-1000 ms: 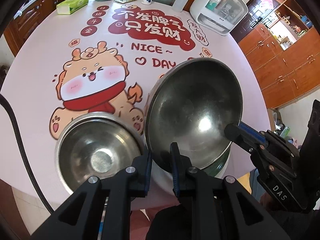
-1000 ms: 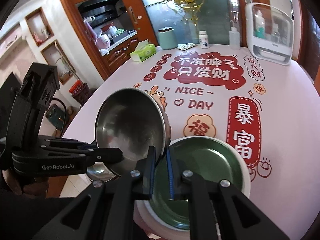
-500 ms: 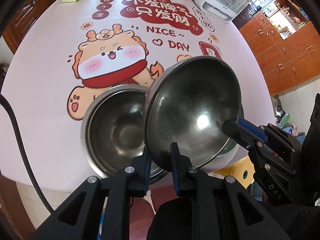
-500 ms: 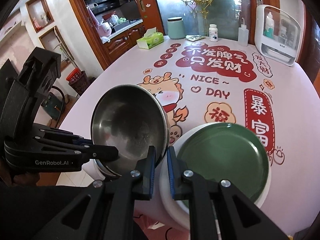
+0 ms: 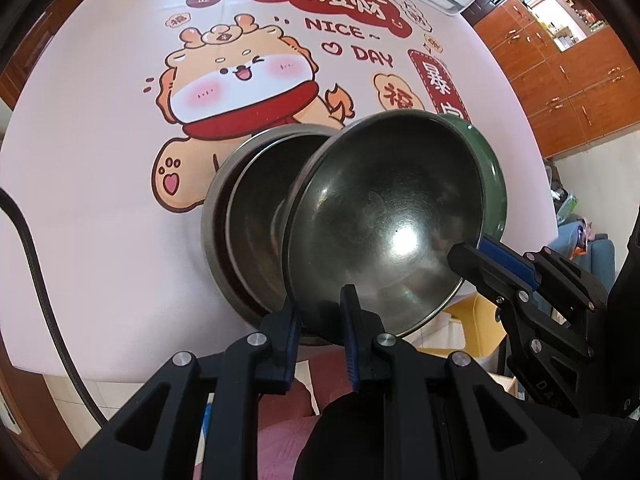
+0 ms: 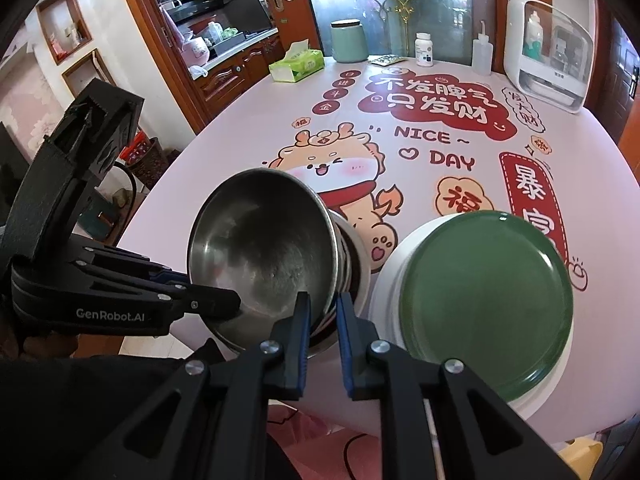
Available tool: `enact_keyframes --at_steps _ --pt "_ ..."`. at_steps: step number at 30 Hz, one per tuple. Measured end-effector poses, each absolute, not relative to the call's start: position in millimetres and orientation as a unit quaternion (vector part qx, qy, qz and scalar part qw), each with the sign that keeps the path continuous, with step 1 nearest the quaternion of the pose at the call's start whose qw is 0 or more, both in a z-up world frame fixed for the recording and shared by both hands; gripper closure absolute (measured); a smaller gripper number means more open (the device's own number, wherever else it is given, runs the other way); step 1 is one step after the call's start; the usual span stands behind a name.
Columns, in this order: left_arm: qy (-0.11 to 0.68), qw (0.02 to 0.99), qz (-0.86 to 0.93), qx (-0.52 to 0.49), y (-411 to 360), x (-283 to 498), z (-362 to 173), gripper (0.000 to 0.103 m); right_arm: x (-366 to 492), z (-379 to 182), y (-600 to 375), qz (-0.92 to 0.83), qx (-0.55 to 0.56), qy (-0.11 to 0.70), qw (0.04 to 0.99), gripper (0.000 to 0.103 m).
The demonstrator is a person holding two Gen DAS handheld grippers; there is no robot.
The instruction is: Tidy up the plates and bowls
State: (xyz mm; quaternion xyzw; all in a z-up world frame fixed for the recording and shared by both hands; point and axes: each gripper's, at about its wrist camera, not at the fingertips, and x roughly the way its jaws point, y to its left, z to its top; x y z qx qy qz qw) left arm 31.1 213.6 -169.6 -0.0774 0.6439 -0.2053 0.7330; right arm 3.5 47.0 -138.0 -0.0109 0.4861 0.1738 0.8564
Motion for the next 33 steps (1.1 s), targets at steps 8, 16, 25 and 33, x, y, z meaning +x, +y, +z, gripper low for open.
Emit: enact_keyframes --at_steps 8,16,25,33 --pt "0.646 0.727 -0.223 -0.068 222 34 -172 0.086 4 -144 55 0.151 -0.007 0.491 0.858 0.088" --pt "0.641 0.727 -0.236 -0.067 228 38 -171 0.082 5 -147 58 0.130 -0.004 0.502 0.855 0.087" --pt "0.625 0.736 -0.251 -0.071 235 42 -165 0.077 6 -149 61 0.122 0.001 0.506 0.854 0.086" --pt "0.609 0.748 -0.252 -0.082 246 45 -160 0.076 7 -148 60 0.109 0.008 0.504 0.856 0.069"
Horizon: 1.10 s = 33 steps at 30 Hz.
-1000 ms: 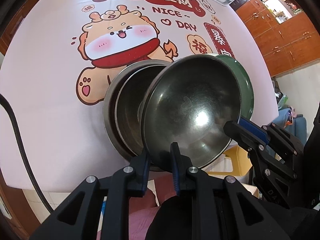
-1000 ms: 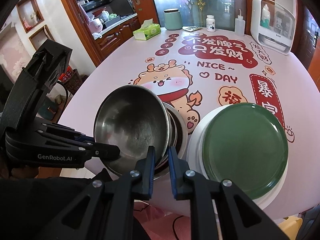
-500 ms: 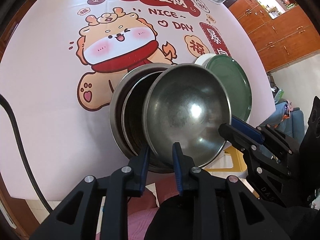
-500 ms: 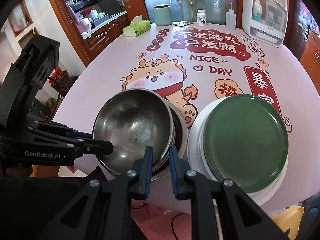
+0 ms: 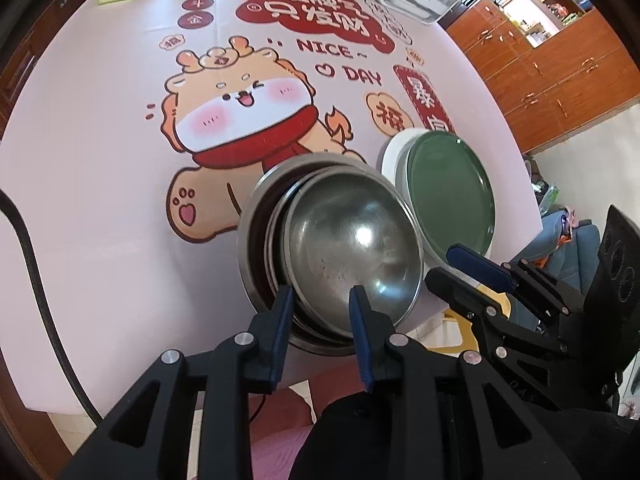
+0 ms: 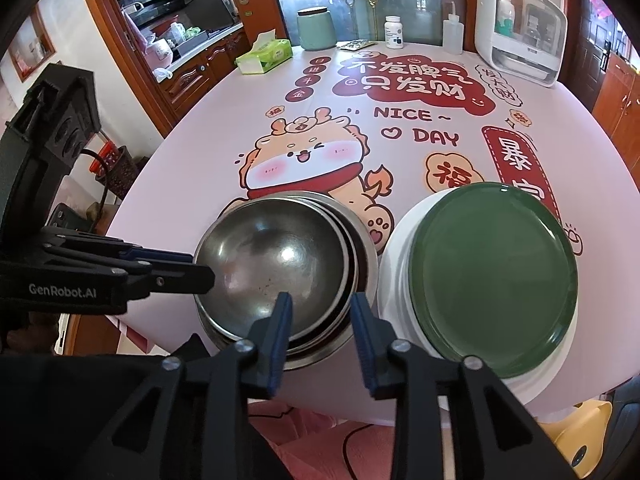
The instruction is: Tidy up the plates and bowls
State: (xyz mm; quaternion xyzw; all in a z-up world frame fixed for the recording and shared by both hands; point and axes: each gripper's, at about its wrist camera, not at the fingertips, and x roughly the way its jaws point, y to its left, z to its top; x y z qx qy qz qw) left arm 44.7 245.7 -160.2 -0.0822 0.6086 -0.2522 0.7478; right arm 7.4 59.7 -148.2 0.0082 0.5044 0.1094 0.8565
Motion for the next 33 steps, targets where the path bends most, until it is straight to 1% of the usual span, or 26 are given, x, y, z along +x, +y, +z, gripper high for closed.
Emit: enact_keyframes --at_steps 4,7,12,15,27,33 --pt "0.591 0.761 -0.253 -0.091 254 47 -153 0.074 10 -148 53 0.100 0.024 0.505 0.857 0.062" --pt "0.586 0.765 -0.251 -0.093 257 51 -152 0.072 13 -149 44 0.094 0.046 0.507 0.856 0.059" --pt "0.594 0.763 -0.239 -0.091 261 60 -158 0.072 17 -154 30 0.088 0.087 0.519 0.846 0.057" --pt "0.602 0.757 -0.237 -0.091 262 66 -164 0.072 19 -162 23 0.091 0.118 0.537 0.831 0.053" --pt "0.628 0.727 -0.253 -0.114 260 86 -186 0.070 32 -197 -4 0.102 0.245 0.582 0.769 0.052" --pt "0.641 0.709 -0.272 -0.114 251 95 -194 0.070 38 -205 -4 0.107 0.265 0.591 0.754 0.052"
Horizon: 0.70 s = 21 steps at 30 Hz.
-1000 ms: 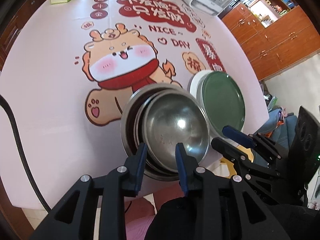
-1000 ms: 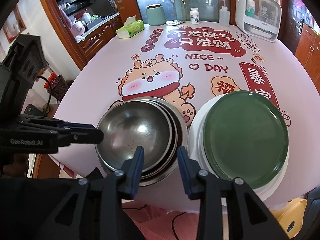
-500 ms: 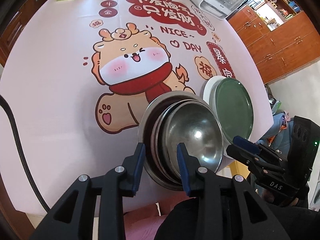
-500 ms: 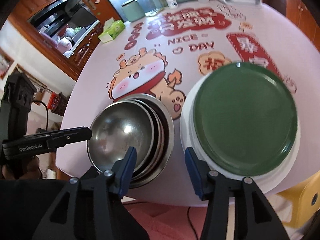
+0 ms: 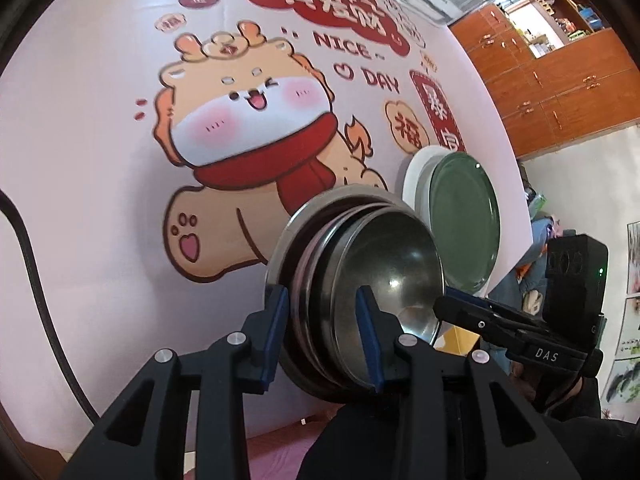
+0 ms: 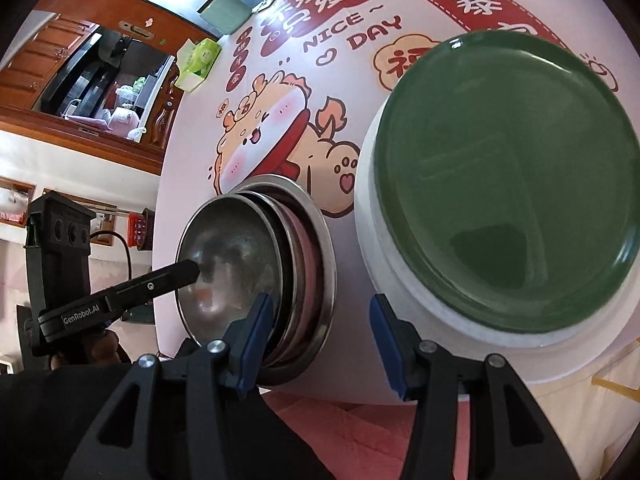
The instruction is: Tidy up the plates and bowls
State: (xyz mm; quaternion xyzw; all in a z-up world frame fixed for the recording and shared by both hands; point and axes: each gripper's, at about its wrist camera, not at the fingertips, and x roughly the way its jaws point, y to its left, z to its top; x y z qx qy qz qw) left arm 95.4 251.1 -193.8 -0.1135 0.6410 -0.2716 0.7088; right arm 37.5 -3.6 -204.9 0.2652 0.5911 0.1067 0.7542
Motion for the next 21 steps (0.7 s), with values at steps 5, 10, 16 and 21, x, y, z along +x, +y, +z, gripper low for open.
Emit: enact_keyframes --at_steps 5,10,16,21 --pt "0.651 0.697 -0.281 -0.107 243 101 -201 0.070 43 -212 0 0.109 0.264 0.601 0.746 0.052" --pt "0.653 0.694 -0.289 -0.097 238 106 -204 0.072 43 -215 1 0.107 0.270 0.601 0.745 0.054" --pt "0.654 0.693 -0.292 -0.086 239 110 -205 0.078 44 -218 5 0.115 0.280 0.594 0.746 0.066" --pt "0.653 0.691 -0.298 -0.085 240 112 -206 0.079 43 -218 8 0.117 0.283 0.588 0.748 0.071"
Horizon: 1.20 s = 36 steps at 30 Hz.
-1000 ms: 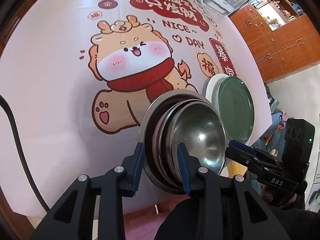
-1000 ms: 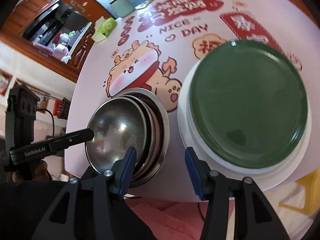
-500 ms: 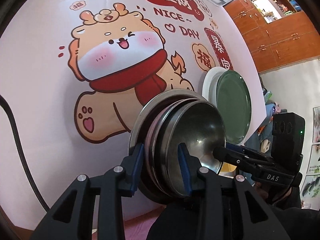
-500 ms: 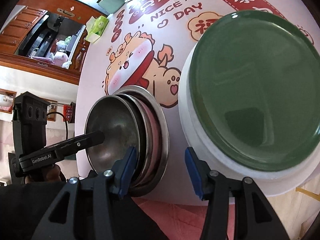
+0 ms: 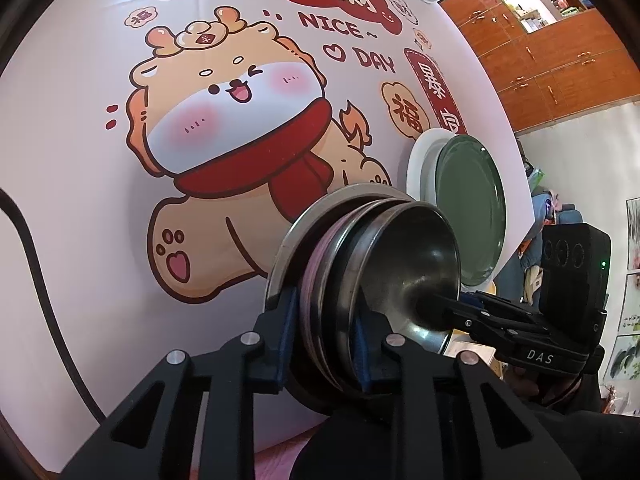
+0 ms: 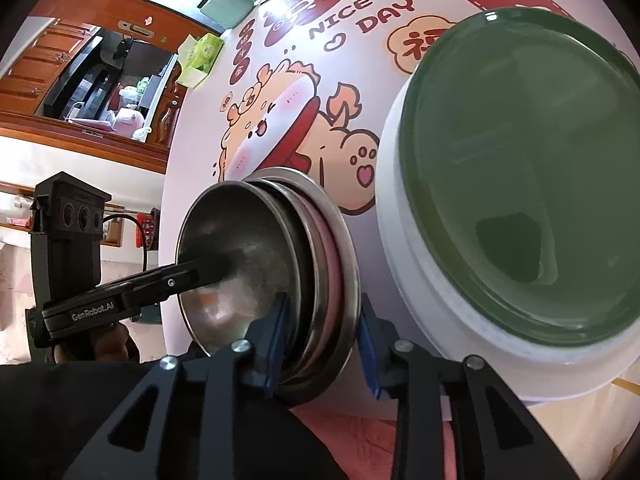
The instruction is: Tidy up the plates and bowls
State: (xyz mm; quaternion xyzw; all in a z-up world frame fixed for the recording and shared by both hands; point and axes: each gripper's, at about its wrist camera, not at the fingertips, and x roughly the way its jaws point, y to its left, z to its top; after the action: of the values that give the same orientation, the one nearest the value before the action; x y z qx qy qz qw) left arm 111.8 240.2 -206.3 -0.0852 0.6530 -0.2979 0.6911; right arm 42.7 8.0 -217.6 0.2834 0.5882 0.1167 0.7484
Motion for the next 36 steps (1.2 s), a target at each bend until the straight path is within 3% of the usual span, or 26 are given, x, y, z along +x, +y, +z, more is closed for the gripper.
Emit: enact_keyframes --at_steps 36 --pt "0.591 0.738 -0.305 -0.111 210 84 -160 0.079 22 -173 -32 0.122 0.246 0.536 0.798 0.079"
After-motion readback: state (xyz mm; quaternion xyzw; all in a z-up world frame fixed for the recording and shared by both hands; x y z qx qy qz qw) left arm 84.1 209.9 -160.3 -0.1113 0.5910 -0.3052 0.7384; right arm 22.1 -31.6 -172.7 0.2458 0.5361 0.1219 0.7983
